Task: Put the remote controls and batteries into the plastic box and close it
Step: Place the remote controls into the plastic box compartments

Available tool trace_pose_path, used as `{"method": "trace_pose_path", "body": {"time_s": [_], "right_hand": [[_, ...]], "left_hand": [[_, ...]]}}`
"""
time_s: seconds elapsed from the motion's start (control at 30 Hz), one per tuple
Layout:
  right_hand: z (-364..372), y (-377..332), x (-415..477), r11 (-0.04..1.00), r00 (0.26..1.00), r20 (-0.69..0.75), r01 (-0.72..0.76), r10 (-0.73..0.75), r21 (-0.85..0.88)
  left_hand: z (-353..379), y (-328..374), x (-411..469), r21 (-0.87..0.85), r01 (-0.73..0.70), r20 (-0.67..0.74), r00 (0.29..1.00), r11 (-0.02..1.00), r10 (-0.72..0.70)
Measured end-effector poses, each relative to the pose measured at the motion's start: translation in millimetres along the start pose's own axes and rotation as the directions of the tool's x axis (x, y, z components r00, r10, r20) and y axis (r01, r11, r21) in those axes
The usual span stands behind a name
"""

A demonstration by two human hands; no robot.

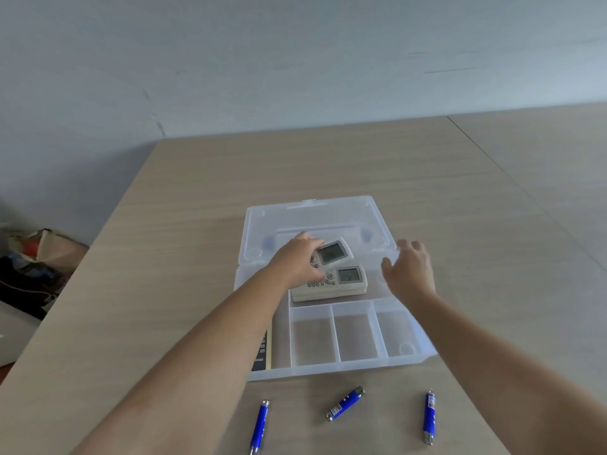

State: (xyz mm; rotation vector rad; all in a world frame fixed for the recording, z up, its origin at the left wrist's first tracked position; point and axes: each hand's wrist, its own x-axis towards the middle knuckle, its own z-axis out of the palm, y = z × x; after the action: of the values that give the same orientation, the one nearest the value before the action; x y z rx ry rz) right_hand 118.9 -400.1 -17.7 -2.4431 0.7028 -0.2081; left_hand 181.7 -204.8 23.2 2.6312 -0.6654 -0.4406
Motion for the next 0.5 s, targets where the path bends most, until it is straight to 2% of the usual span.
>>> {"method": "trace_pose_path", "body": {"time_s": [0.1, 0.17, 0.5], "right_hand": [[-6, 26, 8, 0.995, 0.992, 0.077, -0.103, 0.103, 0.007], [-2, 38, 7, 0.993, 0.988, 0.12, -0.1, 0.092, 0.065], [11, 49, 3, 0.992, 0.998, 0.051, -0.03, 0.024, 0.119]], "left_hand": [[14, 11, 8, 0.104, -0.079, 0.042, 0.996, 0.991, 0.075], [26, 14, 13, 0.177, -0.116, 0.068, 0.992, 0.977, 0.105], [51, 3, 21, 0.317, -0.178, -0.033, 0.98, 0.932, 0.198]]}}
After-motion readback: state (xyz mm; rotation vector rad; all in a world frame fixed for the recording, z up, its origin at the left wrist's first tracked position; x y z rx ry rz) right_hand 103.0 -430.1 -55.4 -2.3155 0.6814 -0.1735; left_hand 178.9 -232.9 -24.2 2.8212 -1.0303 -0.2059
